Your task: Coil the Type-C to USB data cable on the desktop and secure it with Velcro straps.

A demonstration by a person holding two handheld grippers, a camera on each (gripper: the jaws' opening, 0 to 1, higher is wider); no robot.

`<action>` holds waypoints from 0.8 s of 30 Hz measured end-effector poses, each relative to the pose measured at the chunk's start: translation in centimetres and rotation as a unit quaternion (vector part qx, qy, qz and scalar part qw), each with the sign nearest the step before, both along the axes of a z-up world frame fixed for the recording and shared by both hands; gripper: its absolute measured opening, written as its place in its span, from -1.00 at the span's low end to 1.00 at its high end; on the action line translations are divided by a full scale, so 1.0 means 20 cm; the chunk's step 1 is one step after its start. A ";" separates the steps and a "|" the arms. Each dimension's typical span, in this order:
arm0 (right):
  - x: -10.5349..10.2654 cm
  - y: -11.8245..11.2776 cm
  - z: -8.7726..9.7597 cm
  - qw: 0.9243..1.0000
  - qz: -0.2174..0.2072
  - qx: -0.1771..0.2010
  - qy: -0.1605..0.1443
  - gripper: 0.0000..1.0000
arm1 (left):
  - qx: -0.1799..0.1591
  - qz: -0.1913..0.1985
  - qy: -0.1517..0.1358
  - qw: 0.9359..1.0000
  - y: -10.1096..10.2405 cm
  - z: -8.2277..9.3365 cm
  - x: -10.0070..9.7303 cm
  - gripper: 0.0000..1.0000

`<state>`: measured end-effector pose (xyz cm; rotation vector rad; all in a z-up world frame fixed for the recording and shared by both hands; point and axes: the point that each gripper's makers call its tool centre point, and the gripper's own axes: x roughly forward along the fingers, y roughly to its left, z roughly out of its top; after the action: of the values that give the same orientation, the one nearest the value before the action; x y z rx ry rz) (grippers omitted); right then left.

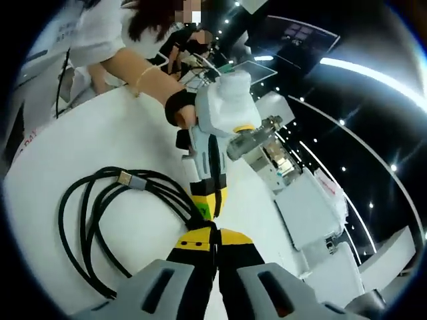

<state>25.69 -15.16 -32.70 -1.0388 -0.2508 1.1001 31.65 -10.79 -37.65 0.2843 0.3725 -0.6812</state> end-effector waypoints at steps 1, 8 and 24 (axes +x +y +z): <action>0.01 0.01 0.00 1.000 -0.004 -0.001 0.003 -0.97 | 0.005 0.005 -0.014 1.000 0.01 0.02 0.01 -0.75; 0.03 0.06 -0.04 0.999 -0.025 -0.017 0.043 -0.97 | 0.005 0.034 -0.025 0.999 0.12 0.09 -0.08 -0.88; 0.22 0.24 -0.20 0.984 -0.034 -0.121 0.125 -0.97 | 0.011 0.029 -0.029 0.999 0.10 0.03 -0.06 -0.89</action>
<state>29.99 -10.27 -36.72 -1.1005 0.1225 1.2055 30.47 -8.74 -36.99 0.3130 0.3322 -0.6108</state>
